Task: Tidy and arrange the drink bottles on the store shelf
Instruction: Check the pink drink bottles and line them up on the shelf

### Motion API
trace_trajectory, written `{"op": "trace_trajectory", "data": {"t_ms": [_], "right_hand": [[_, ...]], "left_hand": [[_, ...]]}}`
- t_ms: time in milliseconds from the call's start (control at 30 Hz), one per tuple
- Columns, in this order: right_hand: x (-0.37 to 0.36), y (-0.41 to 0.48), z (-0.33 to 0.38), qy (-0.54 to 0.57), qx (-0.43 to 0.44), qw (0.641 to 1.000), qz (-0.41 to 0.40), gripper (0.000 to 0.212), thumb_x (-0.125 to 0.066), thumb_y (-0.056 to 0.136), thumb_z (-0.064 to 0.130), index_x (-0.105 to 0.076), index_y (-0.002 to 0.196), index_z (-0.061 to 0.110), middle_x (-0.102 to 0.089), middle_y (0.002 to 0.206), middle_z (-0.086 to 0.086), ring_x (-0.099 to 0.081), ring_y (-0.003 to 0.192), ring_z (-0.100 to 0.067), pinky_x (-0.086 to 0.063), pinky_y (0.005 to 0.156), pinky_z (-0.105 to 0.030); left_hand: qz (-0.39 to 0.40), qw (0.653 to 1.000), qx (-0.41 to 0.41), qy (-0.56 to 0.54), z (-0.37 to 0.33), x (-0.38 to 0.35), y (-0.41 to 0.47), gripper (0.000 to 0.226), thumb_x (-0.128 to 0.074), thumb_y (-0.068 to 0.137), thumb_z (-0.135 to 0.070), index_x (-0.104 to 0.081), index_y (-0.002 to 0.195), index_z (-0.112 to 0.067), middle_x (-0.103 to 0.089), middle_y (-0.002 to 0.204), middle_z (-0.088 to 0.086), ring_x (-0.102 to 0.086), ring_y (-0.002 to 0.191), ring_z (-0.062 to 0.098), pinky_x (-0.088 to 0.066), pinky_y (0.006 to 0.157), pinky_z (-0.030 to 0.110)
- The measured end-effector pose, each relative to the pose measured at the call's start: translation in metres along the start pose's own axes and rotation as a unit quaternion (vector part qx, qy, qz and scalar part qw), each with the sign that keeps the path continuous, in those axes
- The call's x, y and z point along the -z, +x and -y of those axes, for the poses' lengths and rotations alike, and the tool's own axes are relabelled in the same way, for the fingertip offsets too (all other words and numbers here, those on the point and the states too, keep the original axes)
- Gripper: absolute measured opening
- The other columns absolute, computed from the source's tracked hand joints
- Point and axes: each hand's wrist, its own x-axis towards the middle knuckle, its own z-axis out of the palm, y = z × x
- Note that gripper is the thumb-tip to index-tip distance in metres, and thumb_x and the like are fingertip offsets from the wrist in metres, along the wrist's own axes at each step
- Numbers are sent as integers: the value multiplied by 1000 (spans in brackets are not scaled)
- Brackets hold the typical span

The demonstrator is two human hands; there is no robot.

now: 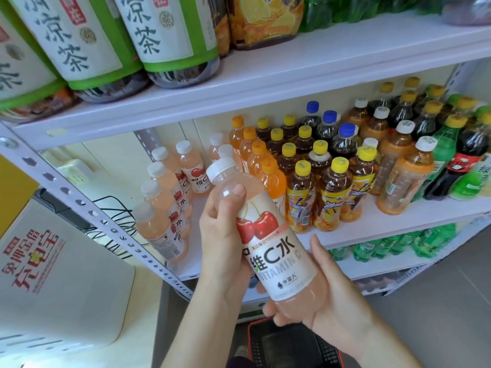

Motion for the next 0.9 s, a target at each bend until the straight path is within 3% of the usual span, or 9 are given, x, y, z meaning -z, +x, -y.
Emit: {"op": "trace_trajectory", "data": {"t_ms": [33, 133, 267, 400, 567, 767, 833, 867, 900], "right_hand": [[2, -1, 1, 22, 6, 1000, 17, 101, -61, 75, 74, -49, 137, -5, -68, 80, -25, -68, 60, -8, -55, 65, -26], [9, 7, -2, -49, 26, 997, -48, 155, -77, 2, 81, -58, 123, -13, -62, 65, -8, -62, 53, -3, -51, 56, -16], [3, 16, -8, -140, 58, 985, -87, 61, -69, 77, 63, -59, 129, 33, -68, 122, -5, -68, 107, -24, -57, 83, -36], [-2, 19, -3, -264, 140, 938, -175, 51, -71, 73, 59, -54, 120, 52, -70, 111, 15, -68, 100, -5, -53, 76, -16], [-3, 17, -8, -399, 139, 875, -237, 73, -73, 61, 68, -43, 126, 54, -64, 116, 15, -61, 106, -5, -52, 86, -32], [-4, 16, 7, -296, 86, 936, -168, 68, -73, 64, 71, -50, 125, 50, -69, 111, 11, -67, 101, -9, -55, 78, -26], [-4, 6, 17, -211, 81, 966, -128, 80, -84, 41, 71, -65, 111, 37, -76, 88, 11, -71, 83, 0, -54, 75, -23], [-2, -1, 18, -178, 52, 979, -80, 157, -90, 21, 67, -23, 140, -11, -72, 61, 11, -65, 60, 9, -52, 76, -20], [12, 2, 9, -97, 89, 982, -133, 58, -95, 7, 53, -47, 20, 23, -56, 35, 9, -55, 41, 14, -49, 82, -15]], "left_hand": [[5, 1000, 15, -7, 0, 0, 0, 79, -80, 60, -41, -58, 125, -2, -65, 104, 26, -63, 88, 35, -53, 83, 51], [22, 999, 32, -8, -2, 3, 1, 85, -80, 59, -45, -56, 130, -5, -68, 108, 22, -65, 93, 35, -53, 86, 51], [16, 996, -17, 83, -6, 7, 9, 59, -74, 77, -43, -58, 128, -16, -74, 110, 8, -72, 98, 24, -59, 82, 38], [-21, 998, -17, 65, -11, 6, 10, 81, -83, 69, -39, -49, 138, -11, -69, 120, 10, -71, 101, 23, -57, 88, 41], [-33, 999, -13, -3, -6, 6, 10, 63, -82, 75, -27, -58, 126, -1, -74, 102, 15, -73, 83, 26, -58, 68, 35], [-29, 999, -19, -26, -4, 12, 14, 42, -75, 70, -29, -65, 106, -10, -73, 88, 10, -71, 74, 23, -58, 67, 37], [-16, 997, 6, -71, -5, 13, 15, 42, -77, 64, -34, -67, 99, -13, -72, 87, 9, -70, 75, 23, -57, 70, 39], [-2, 995, 25, -101, -6, 14, 15, 41, -76, 63, -36, -70, 96, -13, -72, 88, 10, -70, 76, 23, -57, 70, 39], [17, 990, 46, -130, -7, 15, 16, 38, -74, 64, -36, -73, 92, -12, -73, 89, 10, -71, 77, 23, -57, 70, 38]]}}
